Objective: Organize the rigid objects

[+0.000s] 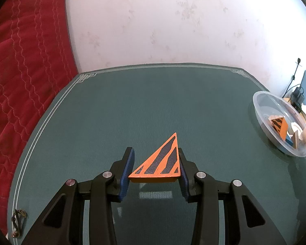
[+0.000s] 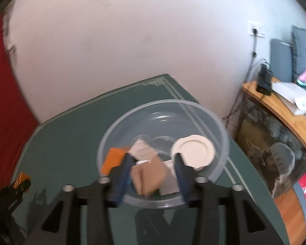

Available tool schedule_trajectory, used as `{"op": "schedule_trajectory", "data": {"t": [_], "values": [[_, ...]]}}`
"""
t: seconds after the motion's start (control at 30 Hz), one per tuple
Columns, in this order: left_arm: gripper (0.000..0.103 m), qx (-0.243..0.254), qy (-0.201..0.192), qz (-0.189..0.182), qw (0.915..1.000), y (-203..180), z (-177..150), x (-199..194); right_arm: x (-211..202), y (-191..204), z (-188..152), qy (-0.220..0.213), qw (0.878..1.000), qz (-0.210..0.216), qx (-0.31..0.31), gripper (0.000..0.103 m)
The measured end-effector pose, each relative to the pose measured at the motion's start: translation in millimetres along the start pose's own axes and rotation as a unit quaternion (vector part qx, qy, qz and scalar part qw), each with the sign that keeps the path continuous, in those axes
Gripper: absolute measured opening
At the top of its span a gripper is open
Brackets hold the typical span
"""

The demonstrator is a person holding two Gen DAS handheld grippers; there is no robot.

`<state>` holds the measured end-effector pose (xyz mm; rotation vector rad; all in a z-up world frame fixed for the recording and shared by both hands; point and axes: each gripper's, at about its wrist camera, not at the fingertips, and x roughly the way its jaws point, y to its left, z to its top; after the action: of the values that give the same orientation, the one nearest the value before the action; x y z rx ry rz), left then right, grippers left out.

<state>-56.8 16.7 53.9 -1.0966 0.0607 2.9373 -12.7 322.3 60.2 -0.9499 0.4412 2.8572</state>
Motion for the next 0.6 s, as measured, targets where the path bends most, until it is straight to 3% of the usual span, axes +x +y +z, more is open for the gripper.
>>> {"op": "schedule_trajectory", "data": {"t": [0.27, 0.6], "values": [[0.041, 0.009, 0.01, -0.008, 0.9999, -9, 3, -1, -9, -28, -4, -0.013, 0.999, -0.021, 0.038, 0.059], [0.041, 0.049, 0.022, -0.062, 0.9966, -67, 7, -12, -19, -37, -10, -0.055, 0.995, -0.072, 0.048, 0.06]]}}
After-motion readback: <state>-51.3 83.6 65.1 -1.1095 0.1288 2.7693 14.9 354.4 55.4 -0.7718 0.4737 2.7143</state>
